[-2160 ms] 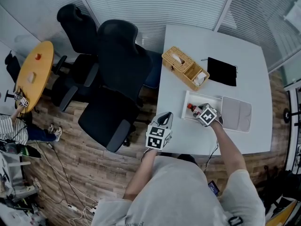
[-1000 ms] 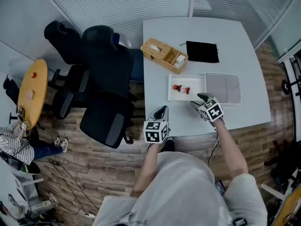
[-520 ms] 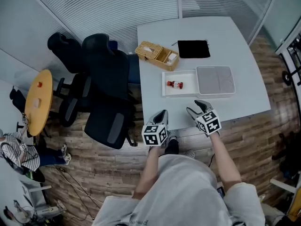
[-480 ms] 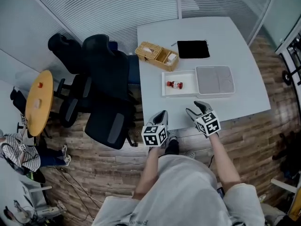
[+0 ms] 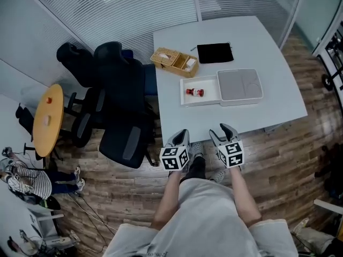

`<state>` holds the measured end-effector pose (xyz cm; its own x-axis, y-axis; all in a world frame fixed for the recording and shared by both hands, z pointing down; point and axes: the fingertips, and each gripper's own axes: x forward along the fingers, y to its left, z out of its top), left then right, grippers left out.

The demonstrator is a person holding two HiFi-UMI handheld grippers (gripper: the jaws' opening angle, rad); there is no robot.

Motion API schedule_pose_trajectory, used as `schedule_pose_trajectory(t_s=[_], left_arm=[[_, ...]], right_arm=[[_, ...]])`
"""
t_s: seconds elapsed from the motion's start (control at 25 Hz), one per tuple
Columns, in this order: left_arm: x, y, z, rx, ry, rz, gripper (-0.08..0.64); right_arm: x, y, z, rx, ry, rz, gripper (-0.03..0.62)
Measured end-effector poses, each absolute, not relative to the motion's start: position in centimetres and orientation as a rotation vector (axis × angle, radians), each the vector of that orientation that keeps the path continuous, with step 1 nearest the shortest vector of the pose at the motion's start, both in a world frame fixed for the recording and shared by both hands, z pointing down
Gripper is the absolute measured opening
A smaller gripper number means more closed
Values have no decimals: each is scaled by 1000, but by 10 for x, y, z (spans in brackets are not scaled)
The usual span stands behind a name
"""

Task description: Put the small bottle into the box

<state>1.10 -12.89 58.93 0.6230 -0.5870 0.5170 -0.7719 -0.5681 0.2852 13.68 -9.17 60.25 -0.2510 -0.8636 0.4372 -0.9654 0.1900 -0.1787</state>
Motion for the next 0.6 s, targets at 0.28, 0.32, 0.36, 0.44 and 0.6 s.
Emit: schedule_pose_trajectory(t_s=[0.28,0.32,0.36,0.44,0.6], left_arm=[[14,-102,590,2425,-1092,533,29],[16,-99,590,2432,-1086,532,29],[17,-96,591,2436,-1080,533,29],[20,-89,593,2442,-1067,538,29],[21,-80,593,2450,-1057,529,29]], right_arm=[[140,-50,605,1827,-2223,629,201],[141,-46,606,1829,-2221,621,198],[142,-42,607,1826,-2221,611,195],[143,-35,608,1823,-2221,592,192],[146,-25,603,1851,-2225,573,140]])
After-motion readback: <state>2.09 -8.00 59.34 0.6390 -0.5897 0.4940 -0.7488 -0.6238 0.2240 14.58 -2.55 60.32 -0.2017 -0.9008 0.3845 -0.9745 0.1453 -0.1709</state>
